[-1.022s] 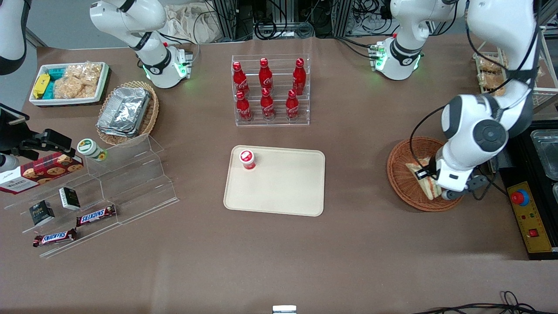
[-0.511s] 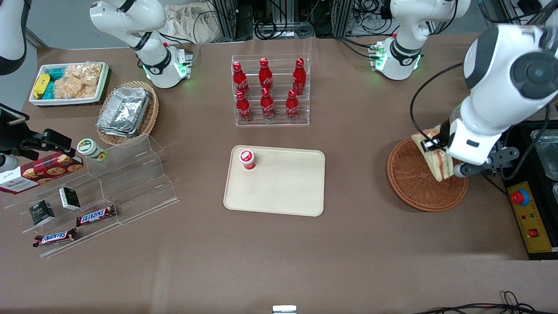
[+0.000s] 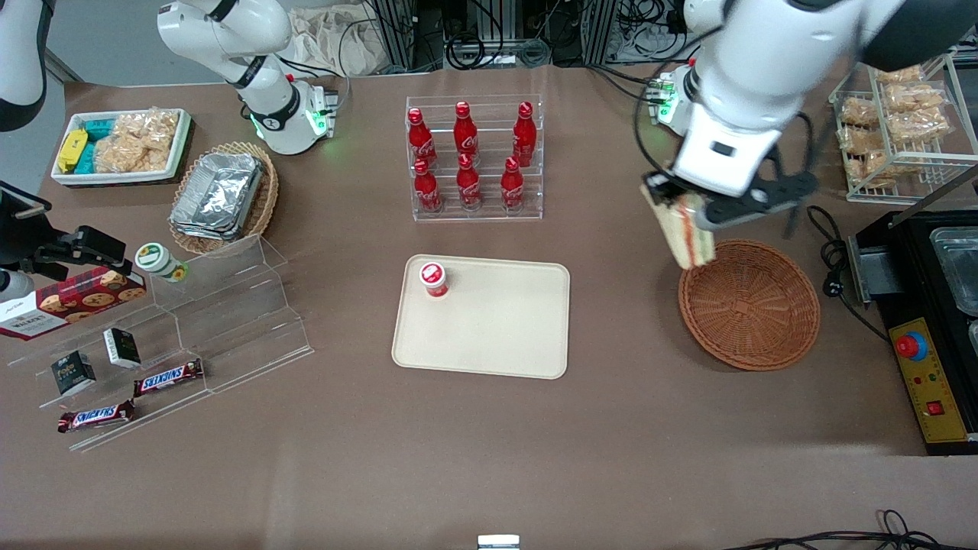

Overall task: Place sandwich from basket to tray
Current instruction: 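Carry the sandwich with the left gripper over to the cream tray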

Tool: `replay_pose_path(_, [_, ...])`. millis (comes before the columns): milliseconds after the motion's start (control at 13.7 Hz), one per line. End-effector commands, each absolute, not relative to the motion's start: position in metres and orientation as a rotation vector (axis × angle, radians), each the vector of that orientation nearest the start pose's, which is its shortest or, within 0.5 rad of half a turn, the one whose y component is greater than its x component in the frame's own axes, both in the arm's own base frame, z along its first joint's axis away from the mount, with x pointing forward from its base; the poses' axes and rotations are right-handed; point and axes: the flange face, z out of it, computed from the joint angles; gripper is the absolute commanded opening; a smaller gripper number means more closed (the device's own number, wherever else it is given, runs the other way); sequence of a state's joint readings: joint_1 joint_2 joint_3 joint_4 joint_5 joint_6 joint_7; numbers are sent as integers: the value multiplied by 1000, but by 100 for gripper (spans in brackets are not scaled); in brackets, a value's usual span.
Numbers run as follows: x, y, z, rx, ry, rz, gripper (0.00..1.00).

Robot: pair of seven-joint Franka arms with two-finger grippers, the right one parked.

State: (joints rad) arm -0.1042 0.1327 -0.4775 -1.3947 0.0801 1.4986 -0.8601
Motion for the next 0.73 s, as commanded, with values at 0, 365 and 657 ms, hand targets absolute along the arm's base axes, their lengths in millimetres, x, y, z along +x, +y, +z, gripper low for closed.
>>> replay_pose_path(0, [506, -337, 622, -3152, -460, 35, 31])
replay_pose_path(365, [531, -396, 548, -3246, -451, 89, 31])
replay_pose_path(657, [555, -424, 471, -3268, -409, 109, 31])
